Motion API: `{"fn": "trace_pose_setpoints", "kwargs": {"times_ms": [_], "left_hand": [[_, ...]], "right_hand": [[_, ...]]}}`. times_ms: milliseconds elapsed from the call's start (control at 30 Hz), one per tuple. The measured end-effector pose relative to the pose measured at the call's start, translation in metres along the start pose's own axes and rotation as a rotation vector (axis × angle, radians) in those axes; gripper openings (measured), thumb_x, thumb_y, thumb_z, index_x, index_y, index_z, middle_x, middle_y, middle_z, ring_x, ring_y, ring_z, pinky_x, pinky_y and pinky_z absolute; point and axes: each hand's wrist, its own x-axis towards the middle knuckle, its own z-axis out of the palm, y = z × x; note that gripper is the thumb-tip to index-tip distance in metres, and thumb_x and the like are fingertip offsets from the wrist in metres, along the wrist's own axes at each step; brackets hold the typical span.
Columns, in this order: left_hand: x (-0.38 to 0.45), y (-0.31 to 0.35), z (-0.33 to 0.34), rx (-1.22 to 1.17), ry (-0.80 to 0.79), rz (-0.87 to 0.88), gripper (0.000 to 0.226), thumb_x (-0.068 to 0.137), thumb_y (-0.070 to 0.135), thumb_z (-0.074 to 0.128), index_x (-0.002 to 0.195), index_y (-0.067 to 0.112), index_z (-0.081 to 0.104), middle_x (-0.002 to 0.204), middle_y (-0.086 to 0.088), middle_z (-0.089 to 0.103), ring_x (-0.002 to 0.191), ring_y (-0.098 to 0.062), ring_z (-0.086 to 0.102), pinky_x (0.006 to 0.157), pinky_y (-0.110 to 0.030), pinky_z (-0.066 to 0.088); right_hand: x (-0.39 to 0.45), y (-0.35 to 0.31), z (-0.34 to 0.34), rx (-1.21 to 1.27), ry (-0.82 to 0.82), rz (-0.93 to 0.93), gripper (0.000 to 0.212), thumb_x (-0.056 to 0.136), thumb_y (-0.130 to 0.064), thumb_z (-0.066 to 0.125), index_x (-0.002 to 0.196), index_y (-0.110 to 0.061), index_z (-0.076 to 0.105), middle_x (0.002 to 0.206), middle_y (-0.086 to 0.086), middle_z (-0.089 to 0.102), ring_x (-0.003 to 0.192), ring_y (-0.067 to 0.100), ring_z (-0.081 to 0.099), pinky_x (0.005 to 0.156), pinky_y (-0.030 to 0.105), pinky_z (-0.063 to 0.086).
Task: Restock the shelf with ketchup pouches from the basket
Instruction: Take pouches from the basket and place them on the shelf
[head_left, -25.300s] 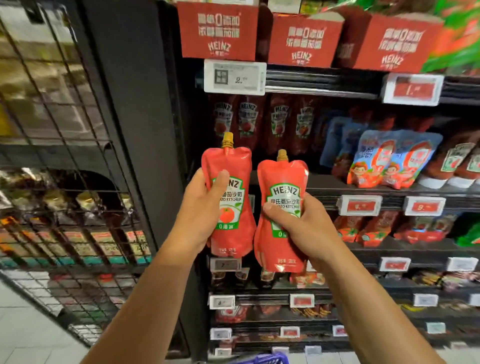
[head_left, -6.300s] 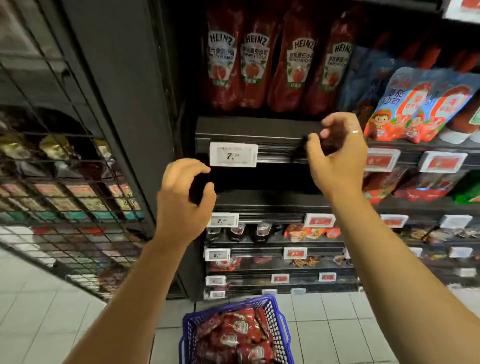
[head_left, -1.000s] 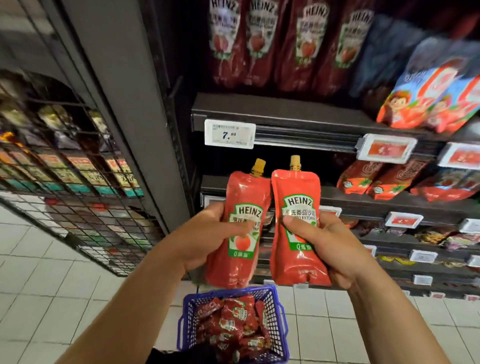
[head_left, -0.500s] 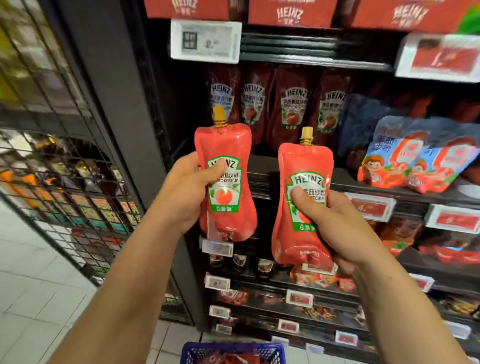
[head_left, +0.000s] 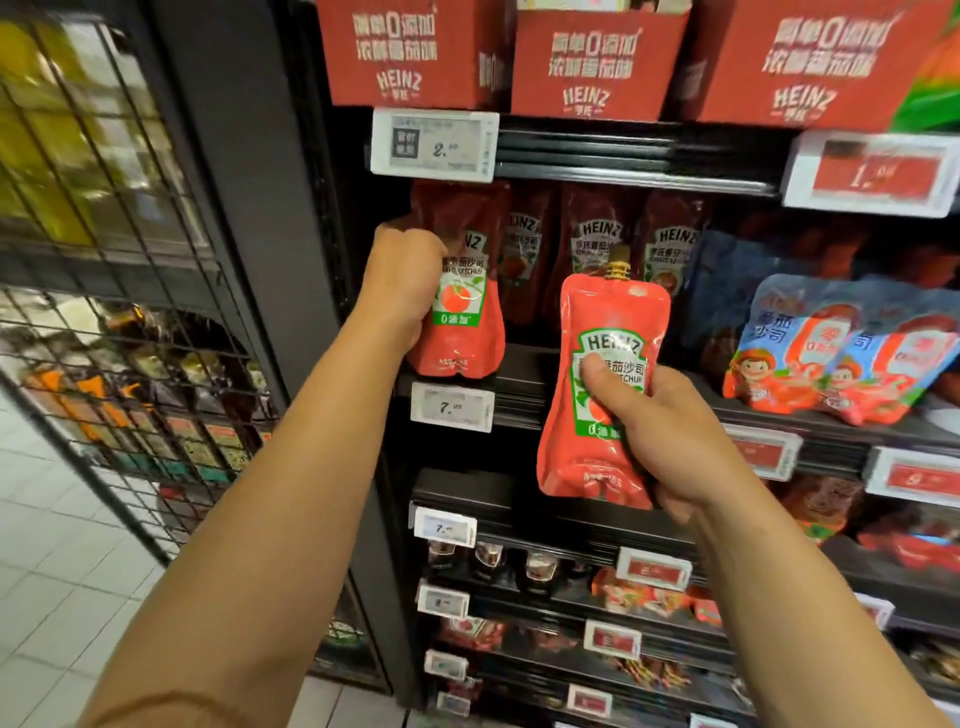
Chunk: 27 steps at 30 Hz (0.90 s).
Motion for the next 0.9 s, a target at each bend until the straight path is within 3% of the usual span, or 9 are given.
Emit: {"fn": "trace_pose_setpoints", "kwargs": {"times_ms": [133, 267, 367, 433, 500, 567, 633, 767, 900], "left_hand": [[0.01, 0.002, -0.002, 0.006, 0.082, 0.129, 0.031, 0.07, 0.013, 0.05, 0.095, 0.03, 0.058, 0.1, -0.001, 0.069, 0.086, -0.018, 0.072, 0.075, -0.039, 0.062], [-0.003, -0.019, -0.004, 0.164, 0.02, 0.444, 0.019, 0.075, 0.027, 0.055, 0.089, 0.024, 0.068, 0.078, 0.013, 0.069, 0.072, -0.006, 0.065, 0.065, -0.023, 0.051], [-0.011, -0.033, -0.007, 0.141, 0.015, 0.424, 0.022, 0.076, 0.039, 0.056, 0.095, 0.027, 0.059, 0.074, 0.013, 0.067, 0.069, -0.008, 0.064, 0.063, -0.026, 0.049], [-0.019, -0.045, -0.012, 0.166, -0.002, 0.408, 0.035, 0.079, 0.045, 0.062, 0.109, 0.029, 0.052, 0.082, 0.016, 0.07, 0.076, -0.002, 0.068, 0.067, -0.019, 0.051], [-0.028, -0.06, -0.018, 0.275, -0.037, 0.43, 0.064, 0.08, 0.048, 0.071, 0.131, 0.025, 0.04, 0.105, 0.016, 0.069, 0.096, 0.002, 0.067, 0.077, -0.012, 0.05], [-0.031, -0.072, -0.024, 0.394, -0.064, 0.427, 0.093, 0.071, 0.047, 0.082, 0.144, 0.031, 0.026, 0.129, 0.008, 0.058, 0.113, -0.004, 0.062, 0.09, -0.018, 0.051], [-0.03, -0.074, -0.028, 0.46, -0.062, 0.425, 0.105, 0.065, 0.046, 0.087, 0.146, 0.037, 0.021, 0.138, 0.005, 0.05, 0.121, -0.008, 0.057, 0.098, -0.026, 0.051], [-0.031, -0.076, -0.027, 0.497, 0.0, 0.477, 0.092, 0.071, 0.049, 0.082, 0.143, 0.037, 0.025, 0.131, 0.008, 0.048, 0.113, -0.001, 0.056, 0.087, -0.009, 0.048], [-0.029, -0.081, -0.025, 0.603, 0.036, 0.494, 0.059, 0.079, 0.058, 0.072, 0.116, 0.029, 0.037, 0.113, 0.008, 0.045, 0.094, 0.003, 0.053, 0.069, -0.003, 0.041]], "right_hand": [[0.003, -0.001, -0.001, 0.006, 0.006, -0.009, 0.028, 0.092, -0.04, 0.068, 0.104, -0.015, 0.072, 0.095, 0.008, 0.078, 0.085, 0.025, 0.076, 0.063, 0.029, 0.059], [0.009, 0.001, 0.003, -0.022, 0.029, -0.035, 0.026, 0.093, -0.039, 0.067, 0.105, -0.017, 0.072, 0.094, 0.005, 0.078, 0.084, 0.022, 0.076, 0.063, 0.029, 0.06], [0.016, 0.002, 0.007, -0.065, 0.056, -0.063, 0.025, 0.093, -0.039, 0.067, 0.105, -0.017, 0.071, 0.094, 0.003, 0.078, 0.086, 0.021, 0.076, 0.07, 0.035, 0.06], [0.023, 0.001, 0.009, -0.084, 0.076, -0.076, 0.023, 0.094, -0.038, 0.067, 0.104, -0.018, 0.072, 0.094, 0.003, 0.078, 0.086, 0.022, 0.076, 0.075, 0.039, 0.06], [0.031, -0.001, 0.01, -0.103, 0.091, -0.093, 0.022, 0.094, -0.038, 0.068, 0.102, -0.019, 0.072, 0.093, 0.003, 0.078, 0.085, 0.021, 0.076, 0.075, 0.04, 0.061], [0.039, -0.003, 0.011, -0.126, 0.1, -0.107, 0.022, 0.093, -0.039, 0.068, 0.102, -0.019, 0.072, 0.091, 0.002, 0.078, 0.083, 0.021, 0.076, 0.074, 0.039, 0.061], [0.049, -0.008, 0.014, -0.138, 0.11, -0.119, 0.023, 0.094, -0.039, 0.068, 0.103, -0.018, 0.072, 0.091, 0.002, 0.078, 0.083, 0.02, 0.076, 0.074, 0.038, 0.061], [0.074, -0.02, 0.022, -0.222, 0.152, -0.128, 0.037, 0.093, -0.047, 0.064, 0.099, -0.011, 0.07, 0.082, 0.005, 0.077, 0.074, 0.021, 0.076, 0.066, 0.036, 0.06], [0.095, -0.029, 0.028, -0.257, 0.181, -0.105, 0.037, 0.089, -0.043, 0.063, 0.09, -0.006, 0.066, 0.071, 0.004, 0.075, 0.065, 0.022, 0.075, 0.056, 0.036, 0.06]]}}
